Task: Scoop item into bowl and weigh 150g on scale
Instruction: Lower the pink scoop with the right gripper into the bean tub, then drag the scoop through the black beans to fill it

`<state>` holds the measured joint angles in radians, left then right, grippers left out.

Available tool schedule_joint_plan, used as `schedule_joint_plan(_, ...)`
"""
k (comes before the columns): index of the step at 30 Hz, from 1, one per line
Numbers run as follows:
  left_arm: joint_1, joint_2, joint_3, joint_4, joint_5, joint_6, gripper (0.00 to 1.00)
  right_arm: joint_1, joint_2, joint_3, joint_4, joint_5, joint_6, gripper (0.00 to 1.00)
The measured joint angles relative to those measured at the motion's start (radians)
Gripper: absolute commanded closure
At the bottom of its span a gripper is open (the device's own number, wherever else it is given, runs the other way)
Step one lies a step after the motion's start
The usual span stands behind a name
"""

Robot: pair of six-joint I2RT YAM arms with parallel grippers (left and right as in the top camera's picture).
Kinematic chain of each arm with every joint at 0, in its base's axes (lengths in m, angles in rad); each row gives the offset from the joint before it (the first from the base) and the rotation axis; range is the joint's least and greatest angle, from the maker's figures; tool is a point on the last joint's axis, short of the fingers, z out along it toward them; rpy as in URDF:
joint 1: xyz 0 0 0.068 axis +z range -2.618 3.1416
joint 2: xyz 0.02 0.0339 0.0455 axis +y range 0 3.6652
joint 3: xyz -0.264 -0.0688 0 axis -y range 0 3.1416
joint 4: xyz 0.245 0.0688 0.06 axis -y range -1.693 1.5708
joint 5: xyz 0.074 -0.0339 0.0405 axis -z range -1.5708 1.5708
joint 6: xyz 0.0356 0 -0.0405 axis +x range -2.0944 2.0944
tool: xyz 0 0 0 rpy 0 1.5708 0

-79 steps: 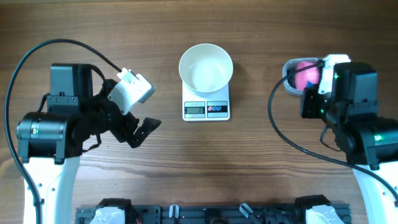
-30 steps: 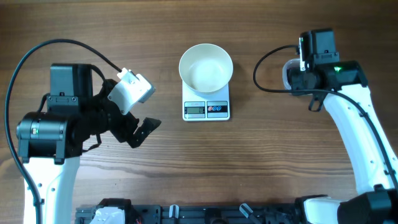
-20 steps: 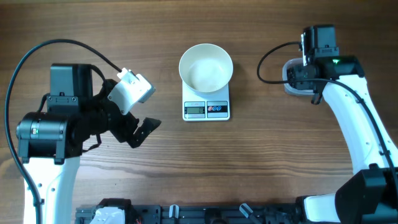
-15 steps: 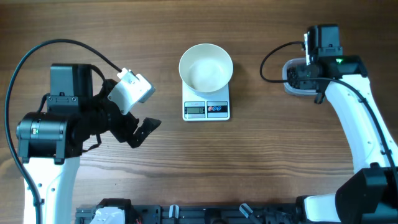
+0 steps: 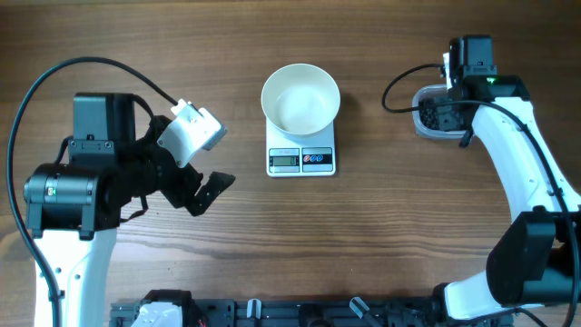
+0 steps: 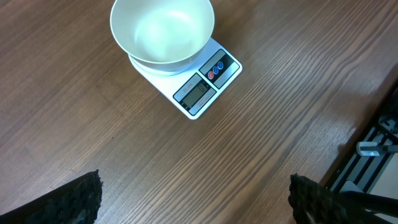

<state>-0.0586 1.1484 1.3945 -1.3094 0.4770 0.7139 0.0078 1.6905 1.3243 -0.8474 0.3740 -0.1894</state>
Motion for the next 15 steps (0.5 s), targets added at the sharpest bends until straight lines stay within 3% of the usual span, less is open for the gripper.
schedule_joint_plan(15,0.000,0.000,0.000,0.000,0.000,0.000,0.00,-0.004,0.007,0.000,-0.035,-0.138,0.001,0.96)
